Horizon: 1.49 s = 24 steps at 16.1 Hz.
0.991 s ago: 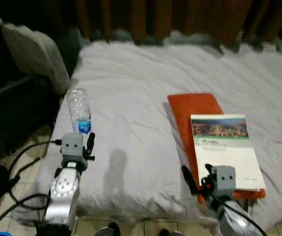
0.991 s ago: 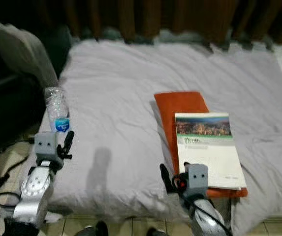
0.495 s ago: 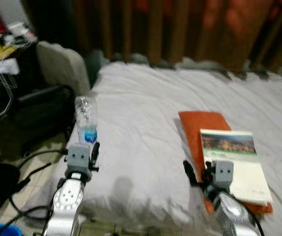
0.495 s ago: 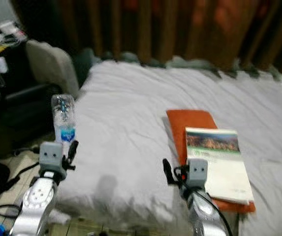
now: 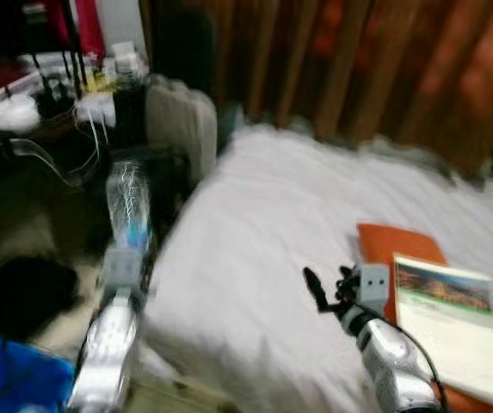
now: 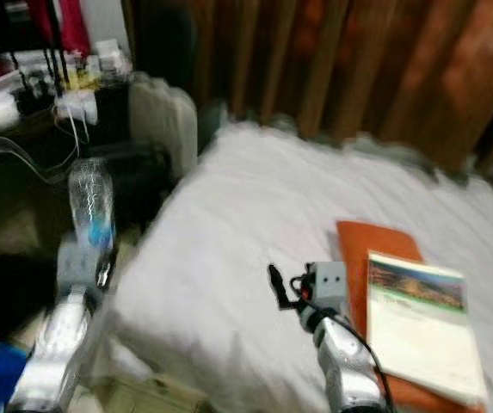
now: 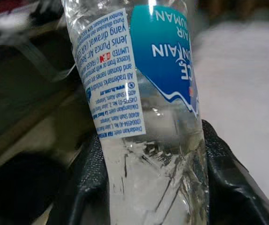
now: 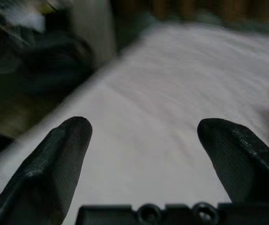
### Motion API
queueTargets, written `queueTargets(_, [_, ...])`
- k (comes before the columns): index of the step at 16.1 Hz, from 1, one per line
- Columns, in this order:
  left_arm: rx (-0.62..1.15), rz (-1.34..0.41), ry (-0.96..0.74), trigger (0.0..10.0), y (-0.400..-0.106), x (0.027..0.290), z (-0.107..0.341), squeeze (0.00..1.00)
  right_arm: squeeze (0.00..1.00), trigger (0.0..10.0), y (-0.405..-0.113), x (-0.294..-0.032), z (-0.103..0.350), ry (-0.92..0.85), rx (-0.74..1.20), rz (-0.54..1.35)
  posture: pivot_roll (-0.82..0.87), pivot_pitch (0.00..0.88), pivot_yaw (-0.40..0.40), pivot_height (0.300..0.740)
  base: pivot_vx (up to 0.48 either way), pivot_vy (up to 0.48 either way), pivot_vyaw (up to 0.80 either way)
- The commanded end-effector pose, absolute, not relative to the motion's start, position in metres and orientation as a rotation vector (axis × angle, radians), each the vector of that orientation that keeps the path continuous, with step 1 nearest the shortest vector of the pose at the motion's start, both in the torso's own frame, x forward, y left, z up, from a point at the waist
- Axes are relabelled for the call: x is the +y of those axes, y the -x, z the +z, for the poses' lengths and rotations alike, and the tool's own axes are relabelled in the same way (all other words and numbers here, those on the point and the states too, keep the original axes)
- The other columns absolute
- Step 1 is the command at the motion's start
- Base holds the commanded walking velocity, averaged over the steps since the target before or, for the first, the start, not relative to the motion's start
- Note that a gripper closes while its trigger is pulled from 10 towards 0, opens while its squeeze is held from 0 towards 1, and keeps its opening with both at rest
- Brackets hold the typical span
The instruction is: Clean up the room
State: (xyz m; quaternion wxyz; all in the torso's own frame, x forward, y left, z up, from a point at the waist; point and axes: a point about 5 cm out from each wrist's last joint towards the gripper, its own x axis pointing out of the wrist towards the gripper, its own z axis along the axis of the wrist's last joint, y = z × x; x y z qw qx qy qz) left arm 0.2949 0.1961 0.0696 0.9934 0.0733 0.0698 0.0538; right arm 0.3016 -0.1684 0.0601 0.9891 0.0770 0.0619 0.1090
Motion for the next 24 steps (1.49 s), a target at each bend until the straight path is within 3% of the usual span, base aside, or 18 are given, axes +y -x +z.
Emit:
queueTargets(1, [0.081, 0.05, -0.156, 10.0, -0.299, 0.179, 0.084, 0.0, 0.0, 10.0, -0.298, -0.17, 0.05, -0.17, 0.161, 0.226, 0.13, 0.0, -0.056, 0.74, 0.0, 0.0, 0.52])
queueTargets(3, [0.078, 0.016, -0.192, 10.0, -0.287, 0.165, 0.078, 0.0, 0.0, 10.0, -0.296, -0.164, 0.046, -0.208, 0.176, 0.275, 0.14, 0.0, -0.072, 0.74, 0.0, 0.0, 0.52])
queueTargets(10, [0.154, 0.105, -0.259, 10.0, -0.265, 0.184, 0.07, 0.0, 0.0, 10.0, -0.289, -0.144, 0.035, -0.24, 0.213, 0.405, 0.18, 0.0, -0.095, 0.74, 0.0, 0.0, 0.52])
queueTargets(14, [0.097, 0.026, -0.262, 10.0, -0.236, 0.189, 0.075, 0.0, 0.0, 10.0, -0.284, -0.161, 0.041, -0.199, 0.152, 0.334, 0.19, 0.0, -0.096, 0.74, 0.0, 0.0, 0.52])
queueTargets(24, [0.068, 0.02, -0.264, 10.0, -0.259, 0.175, 0.085, 0.0, 0.0, 10.0, -0.29, -0.157, 0.045, -0.234, 0.152, 0.376, 0.16, 0.0, -0.09, 0.74, 0.027, 0.0, 0.51])
